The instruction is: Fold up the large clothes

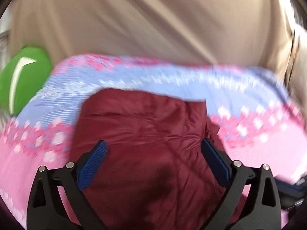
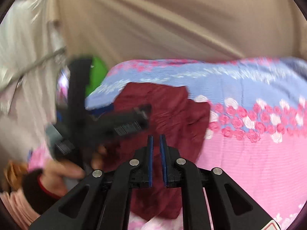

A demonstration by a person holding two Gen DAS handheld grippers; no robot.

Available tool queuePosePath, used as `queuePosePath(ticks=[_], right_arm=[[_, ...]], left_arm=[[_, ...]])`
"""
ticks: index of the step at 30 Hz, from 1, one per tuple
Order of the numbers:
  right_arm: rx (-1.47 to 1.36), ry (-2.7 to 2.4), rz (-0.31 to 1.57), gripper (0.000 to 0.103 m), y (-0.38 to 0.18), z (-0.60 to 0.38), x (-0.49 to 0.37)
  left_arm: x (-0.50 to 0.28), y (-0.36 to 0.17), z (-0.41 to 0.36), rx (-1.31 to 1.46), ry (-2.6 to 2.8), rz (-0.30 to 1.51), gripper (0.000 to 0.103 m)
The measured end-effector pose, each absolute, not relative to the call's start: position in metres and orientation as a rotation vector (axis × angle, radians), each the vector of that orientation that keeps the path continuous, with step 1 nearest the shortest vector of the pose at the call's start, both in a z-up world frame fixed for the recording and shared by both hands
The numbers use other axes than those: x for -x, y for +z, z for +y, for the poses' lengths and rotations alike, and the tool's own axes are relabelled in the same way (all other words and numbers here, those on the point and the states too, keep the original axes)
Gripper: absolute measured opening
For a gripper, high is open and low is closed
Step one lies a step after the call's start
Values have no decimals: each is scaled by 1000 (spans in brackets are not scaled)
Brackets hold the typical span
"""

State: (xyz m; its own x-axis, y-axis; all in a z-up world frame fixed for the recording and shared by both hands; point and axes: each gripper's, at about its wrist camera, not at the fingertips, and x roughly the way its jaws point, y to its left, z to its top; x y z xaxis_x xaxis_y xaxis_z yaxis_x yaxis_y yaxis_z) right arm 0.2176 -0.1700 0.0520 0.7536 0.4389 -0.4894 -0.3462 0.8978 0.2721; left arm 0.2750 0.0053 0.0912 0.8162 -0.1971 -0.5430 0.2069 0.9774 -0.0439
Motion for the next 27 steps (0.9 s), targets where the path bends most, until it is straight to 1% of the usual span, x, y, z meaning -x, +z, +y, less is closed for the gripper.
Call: queuePosePath(ticks=[2, 4, 7, 10, 12, 16, 19, 22, 25, 27], right_arm=[[-126, 458, 573, 11, 53, -151, -210], [-112, 453, 598, 11, 46, -143, -216], [-148, 383, 682, 11, 17, -143, -226], [-187, 332, 740, 9, -9, -152, -222], [-217, 303, 764, 0, -24, -158, -220], [-250, 279, 785, 0, -48, -162, -217], [-213, 252, 777, 0, -58, -156, -218], [-209, 229, 775, 0, -59, -155, -218], [-223, 171, 732, 0, -48, -155, -200], [-188, 131, 683, 9, -38, -150, -179]], left_arm=[[-248, 104, 29, 30, -191, 555, 96], [-224, 104, 44, 39, -181, 577, 96], [-194, 85, 58, 24, -159, 623, 96], [-181, 50, 65, -14, -121, 688, 96], [-183, 31, 72, 1, -97, 738, 96], [-190, 2, 87, 111, -121, 794, 98], [-194, -9, 83, 93, -117, 786, 98], [-187, -9, 81, 89, -97, 762, 98], [-178, -1, 82, 80, -83, 760, 97], [-168, 5, 83, 64, -70, 737, 97]])
